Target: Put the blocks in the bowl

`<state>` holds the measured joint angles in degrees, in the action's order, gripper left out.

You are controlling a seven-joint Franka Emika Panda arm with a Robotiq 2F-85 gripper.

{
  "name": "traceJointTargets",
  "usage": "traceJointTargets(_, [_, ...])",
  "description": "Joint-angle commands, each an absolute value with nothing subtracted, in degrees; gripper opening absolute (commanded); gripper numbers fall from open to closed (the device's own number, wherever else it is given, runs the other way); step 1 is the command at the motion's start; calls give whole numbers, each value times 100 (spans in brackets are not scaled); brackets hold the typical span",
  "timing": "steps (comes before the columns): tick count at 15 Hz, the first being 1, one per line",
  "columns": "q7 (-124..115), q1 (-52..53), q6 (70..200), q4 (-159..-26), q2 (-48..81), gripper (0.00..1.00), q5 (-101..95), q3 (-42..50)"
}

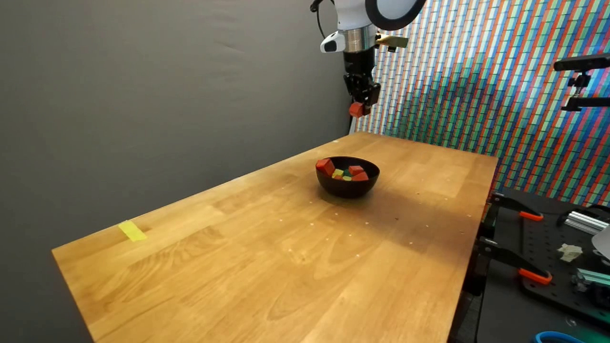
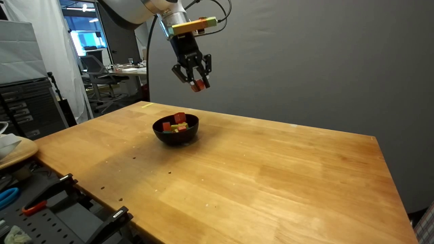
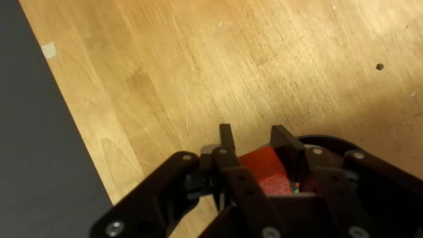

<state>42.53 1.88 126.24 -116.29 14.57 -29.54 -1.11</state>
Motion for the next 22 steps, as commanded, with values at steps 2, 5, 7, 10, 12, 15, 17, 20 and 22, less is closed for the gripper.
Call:
traceJointTargets(2, [4140, 260, 11139, -9935, 2755, 16, -2849, -95])
traceJointTargets(5, [4444, 266, 10447, -9131, 3324, 16, -2739, -208])
traceJointTargets(7, [4671, 274, 10432, -8845, 3472, 16, -2733, -316])
traceJointTargets(10, [4693, 256, 10922, -8916, 3379, 16, -2759, -399])
traceJointTargets(12, [4650, 166, 11308, -9240, 3145, 16, -2647, -454])
traceJointTargets(15, [4794, -58, 11887, -9790, 2840, 16, -2244, -536])
traceJointTargets(17, [5268, -325, 12549, -10336, 2579, 15, -1781, -674])
traceJointTargets(20, [5835, -538, 13384, -11224, 2224, 15, -1397, -741])
traceJointTargets(22, [6178, -583, 13765, -11743, 2012, 15, -1309, -740])
